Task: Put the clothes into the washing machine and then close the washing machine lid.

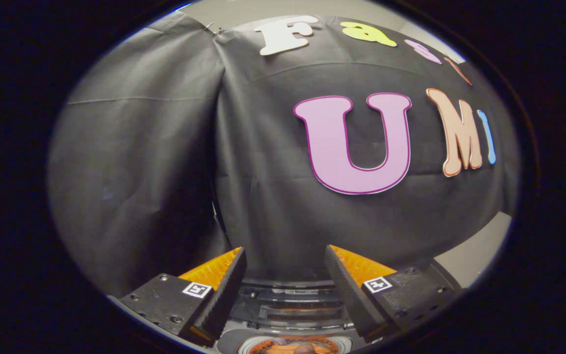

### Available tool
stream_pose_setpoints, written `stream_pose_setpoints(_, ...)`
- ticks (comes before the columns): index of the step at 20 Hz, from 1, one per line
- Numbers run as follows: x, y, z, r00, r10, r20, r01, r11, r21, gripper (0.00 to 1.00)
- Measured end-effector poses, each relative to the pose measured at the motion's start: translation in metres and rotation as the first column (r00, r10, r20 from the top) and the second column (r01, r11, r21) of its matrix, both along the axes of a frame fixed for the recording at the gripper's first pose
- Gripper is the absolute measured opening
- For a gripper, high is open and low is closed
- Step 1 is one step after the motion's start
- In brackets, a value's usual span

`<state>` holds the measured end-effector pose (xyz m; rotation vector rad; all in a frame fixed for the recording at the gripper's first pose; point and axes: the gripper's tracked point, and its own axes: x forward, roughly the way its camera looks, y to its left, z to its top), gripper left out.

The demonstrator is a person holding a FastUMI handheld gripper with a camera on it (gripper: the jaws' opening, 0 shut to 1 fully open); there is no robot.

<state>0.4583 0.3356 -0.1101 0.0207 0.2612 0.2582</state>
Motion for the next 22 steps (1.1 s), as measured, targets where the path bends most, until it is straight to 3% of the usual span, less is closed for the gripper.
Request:
stream_pose_setpoints(2, 0.012, -0.001, -0.008, 1.0, -0.027, 0.011, 0.027, 1.0, 0.003, 0.97)
stream_pose_setpoints(6, 0.036, 0.008, -0.025, 1.0, -0.002, 0.027, 0.002, 1.0, -0.003, 0.97)
stream_pose_setpoints(10, 0.039, 0.017, -0.056, 1.0, 0.007, -0.028, -0.008, 0.999, -0.035, 0.97)
stream_pose_setpoints(13, 0.036, 0.009, -0.087, 0.993, -0.029, -0.115, 0.018, 0.995, -0.101, 0.97)
stream_pose_setpoints(15, 0.039, 0.008, -0.077, 0.997, -0.035, -0.063, 0.029, 0.996, -0.088, 0.98)
stream_pose_setpoints(22, 0.034, 0.006, -0.079, 0.997, -0.043, -0.066, 0.037, 0.995, -0.09, 0.99)
